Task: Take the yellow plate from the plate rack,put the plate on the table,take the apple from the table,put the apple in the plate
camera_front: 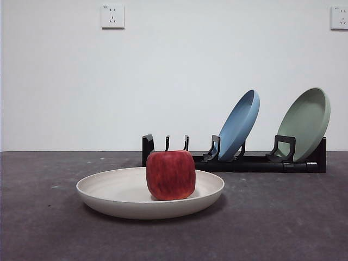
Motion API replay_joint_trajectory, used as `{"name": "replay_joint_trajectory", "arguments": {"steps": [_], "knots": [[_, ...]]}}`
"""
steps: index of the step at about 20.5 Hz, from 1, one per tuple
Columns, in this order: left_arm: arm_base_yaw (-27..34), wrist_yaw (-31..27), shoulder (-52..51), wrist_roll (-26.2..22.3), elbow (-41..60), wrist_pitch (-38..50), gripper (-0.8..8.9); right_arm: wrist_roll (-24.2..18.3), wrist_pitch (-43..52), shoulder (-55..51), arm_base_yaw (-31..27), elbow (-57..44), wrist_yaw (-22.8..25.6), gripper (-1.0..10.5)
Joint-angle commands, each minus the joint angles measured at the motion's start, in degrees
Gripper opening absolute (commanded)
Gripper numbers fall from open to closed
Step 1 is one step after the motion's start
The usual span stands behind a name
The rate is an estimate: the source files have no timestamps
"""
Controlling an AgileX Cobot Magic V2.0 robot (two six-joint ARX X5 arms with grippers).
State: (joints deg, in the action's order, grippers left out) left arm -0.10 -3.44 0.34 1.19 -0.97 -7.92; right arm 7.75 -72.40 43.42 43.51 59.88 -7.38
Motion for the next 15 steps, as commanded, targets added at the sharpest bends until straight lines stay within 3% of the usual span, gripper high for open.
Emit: {"name": "replay_joint_trajectory", "arguments": {"steps": [1,5,15], "knots": [[0.2,3.41,-0.22,1.16,0.79,-3.1,-0.03,0.33,0.11,-0.09,0.11,-0.46,0.04,0.0],[0.17,6.8,-0.22,2.6,0.76,-2.45,-0.03,0.33,0.09,-0.09,0.11,-0.46,0.02,0.0],[0.2,6.51,-0.22,2.69,0.76,-2.4,-0.03,0.33,0.09,-0.09,0.11,-0.46,0.02,0.0]]}}
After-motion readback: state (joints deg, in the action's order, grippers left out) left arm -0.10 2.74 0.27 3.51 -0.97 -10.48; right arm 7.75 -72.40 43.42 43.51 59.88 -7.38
